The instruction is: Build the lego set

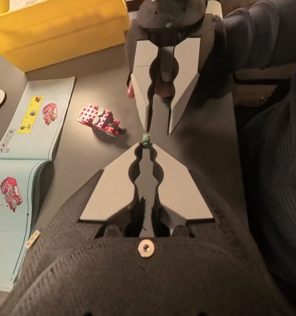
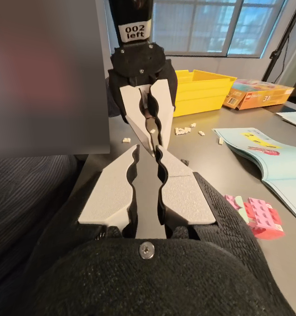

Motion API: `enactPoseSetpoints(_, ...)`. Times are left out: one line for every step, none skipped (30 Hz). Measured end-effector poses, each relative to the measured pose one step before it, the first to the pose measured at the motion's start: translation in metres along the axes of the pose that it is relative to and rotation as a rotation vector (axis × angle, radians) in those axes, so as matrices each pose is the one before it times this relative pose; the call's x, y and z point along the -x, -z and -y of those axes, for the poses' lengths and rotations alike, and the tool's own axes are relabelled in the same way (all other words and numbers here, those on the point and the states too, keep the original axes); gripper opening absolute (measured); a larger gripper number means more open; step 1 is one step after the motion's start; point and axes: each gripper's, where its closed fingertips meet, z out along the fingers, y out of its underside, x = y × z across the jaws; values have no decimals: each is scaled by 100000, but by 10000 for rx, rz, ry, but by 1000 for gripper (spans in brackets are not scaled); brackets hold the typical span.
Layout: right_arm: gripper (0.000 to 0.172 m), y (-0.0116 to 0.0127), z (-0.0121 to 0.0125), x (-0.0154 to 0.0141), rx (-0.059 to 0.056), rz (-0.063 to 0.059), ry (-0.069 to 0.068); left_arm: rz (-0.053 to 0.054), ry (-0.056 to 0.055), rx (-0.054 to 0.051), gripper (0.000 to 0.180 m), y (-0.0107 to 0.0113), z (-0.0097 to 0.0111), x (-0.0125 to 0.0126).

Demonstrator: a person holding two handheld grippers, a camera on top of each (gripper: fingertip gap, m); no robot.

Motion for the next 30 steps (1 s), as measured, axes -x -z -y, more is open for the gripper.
enactPoseSetpoints(17, -114, -175, -57, 143, -100, 98, -23, 35, -8, 7, -81, 13, -16)
enactPoseSetpoints(19, -92, -169, -214, 134, -221, 114, -9, 29, 50, 7, -46, -76, 7)
enactPoseSetpoints(25, -72, -190, -387, 151, -315, 88, 26, -17, 73, 7, -22, -116, 25)
enactPoseSetpoints(26, -48, -198, -247, 155, -195, 84, 2, -57, 37, 7, 2, -29, -43)
enactPoseSetpoints(23, -34, -160, -70, 118, -66, 84, -19, -55, 24, 7, 28, 43, -93)
enactPoseSetpoints(17, -21, -119, 55, 93, 16, 81, -16, -57, 47, 7, 17, 20, -80)
enactPoseSetpoints(10, -32, -145, 57, 108, 19, 77, 3, -65, 65, 7, 8, 13, -39)
enactPoseSetpoints(7, -37, -150, -24, 107, -35, 98, -36, -74, 83, 7, -21, -27, -93)
enactPoseSetpoints(7, -19, -104, 14, 79, -16, 110, -44, -46, 105, 7, -54, -72, -99)
enactPoseSetpoints(7, -20, -99, -4, 72, -14, 68, 32, -47, 88, 7, -67, -74, 14)
enactPoseSetpoints(7, -27, -68, 15, 57, -4, 47, 22, -60, 77, 7, -56, -83, -9)
enactPoseSetpoints(7, -35, -49, 16, 35, -10, 39, 1, -41, 64, 7, -49, -58, -23)
enactPoseSetpoints(8, -30, -27, 58, 25, 17, 36, -40, -22, 49, 7, -27, -29, -79)
enactPoseSetpoints(8, -29, -12, 84, 20, 45, 39, -40, -30, 22, 7, -42, 25, -97)
enactPoseSetpoints(7, -22, -42, 94, 37, 46, 43, 1, -45, 36, 7, -39, -1, -31)
enactPoseSetpoints(7, -18, -79, 68, 56, 37, 46, -14, -50, 74, 7, -37, -54, -61)
enactPoseSetpoints(7, -2, -41, 54, 29, 29, 31, -14, -14, 64, 7, -33, -28, -60)
enactPoseSetpoints(7, 29, -7, 21, 1, 17, 16, 0, -3, 28, 7, -16, 21, -39)
enactPoseSetpoints(7, 39, -17, 1, 4, 12, -5, 21, 13, -1, 7, 0, 34, 2)
enactPoseSetpoints(6, 44, -11, 21, 5, 33, -8, -15, 93, -27, 7, -28, 34, -33)
enactPoseSetpoints(6, 78, 47, -2, -42, 20, -15, -36, 230, -70, 7, -29, 66, -36)
enactPoseSetpoints(6, 134, 135, -44, -116, -8, -24, -27, 289, -119, 8, 61, 132, 8)
enactPoseSetpoints(6, 232, 182, -150, -168, -75, -5, 11, 212, 54, 8, 225, -143, 109)
enactPoseSetpoints(6, 335, 160, -260, -172, -112, -40, 199, 94, 378, 23, 378, -738, 503)
enactPoseSetpoints(6, 397, 110, -357, -146, -139, -91, 450, 97, 482, 35, 518, -1008, 1015)
enactPoseSetpoints(6, 444, 128, -449, -161, -181, -90, 400, 14, 477, 37, 613, -1145, 1038)
enactPoseSetpoints(6, 480, 140, -503, -179, -226, -65, 337, -12, 461, 39, 625, -1223, 1044)
enactPoseSetpoints(6, 472, 153, -495, -176, -224, -52, 230, -5, 479, 40, 584, -1258, 958)
enactPoseSetpoints(6, 424, 168, -429, -173, -191, -70, 71, 31, 524, 41, 459, -1234, 752)
enactPoseSetpoints(6, 330, 166, -335, -163, -146, -82, -101, 53, 583, 42, 294, -1207, 443)
